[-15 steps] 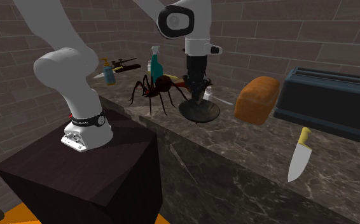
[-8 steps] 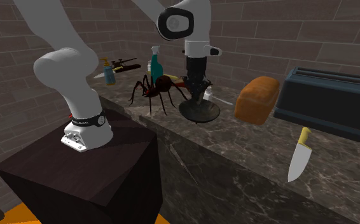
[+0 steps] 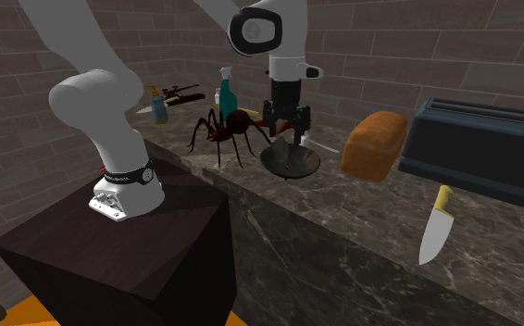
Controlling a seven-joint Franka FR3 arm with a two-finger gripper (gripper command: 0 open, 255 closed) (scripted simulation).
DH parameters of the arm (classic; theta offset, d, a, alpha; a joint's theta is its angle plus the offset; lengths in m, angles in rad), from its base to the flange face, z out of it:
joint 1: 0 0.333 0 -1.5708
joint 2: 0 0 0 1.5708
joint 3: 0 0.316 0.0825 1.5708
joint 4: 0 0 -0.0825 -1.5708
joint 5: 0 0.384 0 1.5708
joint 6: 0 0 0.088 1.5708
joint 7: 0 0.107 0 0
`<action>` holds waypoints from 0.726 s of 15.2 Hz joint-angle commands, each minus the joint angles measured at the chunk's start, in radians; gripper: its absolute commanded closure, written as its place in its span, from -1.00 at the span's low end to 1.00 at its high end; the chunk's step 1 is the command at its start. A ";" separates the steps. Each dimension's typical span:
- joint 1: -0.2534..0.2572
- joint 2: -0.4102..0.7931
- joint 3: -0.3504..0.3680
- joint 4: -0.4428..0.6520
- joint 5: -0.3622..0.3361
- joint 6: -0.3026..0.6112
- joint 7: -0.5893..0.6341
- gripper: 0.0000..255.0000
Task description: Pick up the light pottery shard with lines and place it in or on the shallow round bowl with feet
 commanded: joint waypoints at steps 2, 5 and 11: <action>0.005 -0.052 0.001 0.041 0.011 -0.093 -0.007 -1.00; 0.006 -0.066 0.001 0.056 0.014 -0.122 -0.009 -1.00; 0.006 -0.065 0.001 0.056 0.014 -0.122 -0.009 -1.00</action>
